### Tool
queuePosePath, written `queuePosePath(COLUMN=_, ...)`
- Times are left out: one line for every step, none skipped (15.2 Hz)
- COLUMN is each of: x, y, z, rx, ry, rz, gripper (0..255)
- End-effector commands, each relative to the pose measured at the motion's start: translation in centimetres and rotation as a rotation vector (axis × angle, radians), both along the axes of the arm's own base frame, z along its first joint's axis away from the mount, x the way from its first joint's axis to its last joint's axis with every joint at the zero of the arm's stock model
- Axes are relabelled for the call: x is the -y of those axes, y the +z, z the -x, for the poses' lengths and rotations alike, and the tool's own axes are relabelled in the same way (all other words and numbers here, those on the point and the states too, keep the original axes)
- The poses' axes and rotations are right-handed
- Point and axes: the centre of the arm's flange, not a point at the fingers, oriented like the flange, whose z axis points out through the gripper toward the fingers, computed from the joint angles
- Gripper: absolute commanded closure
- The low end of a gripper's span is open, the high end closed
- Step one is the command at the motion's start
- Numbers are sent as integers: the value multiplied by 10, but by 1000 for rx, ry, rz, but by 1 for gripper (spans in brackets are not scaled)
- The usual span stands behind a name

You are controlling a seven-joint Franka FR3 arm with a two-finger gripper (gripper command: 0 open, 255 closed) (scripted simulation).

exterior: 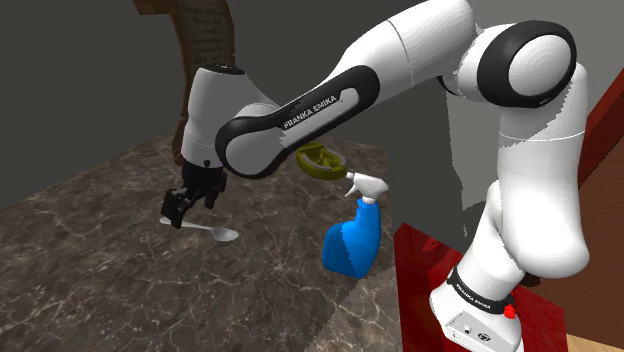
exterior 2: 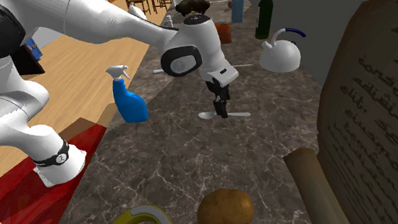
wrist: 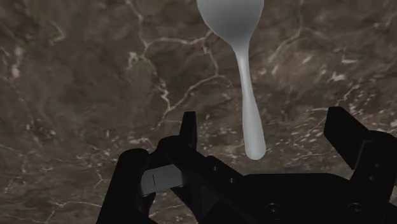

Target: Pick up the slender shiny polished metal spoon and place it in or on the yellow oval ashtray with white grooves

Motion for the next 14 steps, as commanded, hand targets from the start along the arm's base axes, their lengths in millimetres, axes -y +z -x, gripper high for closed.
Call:
queuePosePath(x=-2, y=-10, z=-1, rx=0, ry=0, rz=0, gripper=0)
queuePosePath(x=-3, y=-15, z=-2, rx=0, ry=0, rz=0, gripper=0)
queuePosePath(x=-4, y=-23, z=-4, rx=0, ry=0, rz=0, gripper=0)
queuePosePath(x=-4, y=-23, z=-4, rx=0, ry=0, rz=0, gripper=0)
queuePosePath(x=-4, y=-23, z=-4, rx=0, ry=0, rz=0, gripper=0)
queuePosePath(x=-4, y=-23, z=-4, rx=0, ry=0, rz=0, gripper=0)
queuePosePath(x=-4, y=-23, z=-4, rx=0, ry=0, rz=0, gripper=0)
queuePosePath(x=-4, y=-23, z=-4, rx=0, ry=0, rz=0, gripper=0)
queuePosePath(x=-4, y=-23, z=-4, rx=0, ry=0, rz=0, gripper=0)
queuePosePath(x=-4, y=-23, z=-4, rx=0, ry=0, rz=0, gripper=0)
queuePosePath(x=-4, y=-23, z=-4, rx=0, ry=0, rz=0, gripper=0)
queuePosePath(x=-4, y=-23, z=-4, rx=0, ry=0, rz=0, gripper=255)
queuePosePath(x=-4, y=-23, z=-4, rx=0, ry=0, rz=0, gripper=255)
queuePosePath(x=-4, y=-23, z=-4, rx=0, ry=0, rz=0, gripper=255)
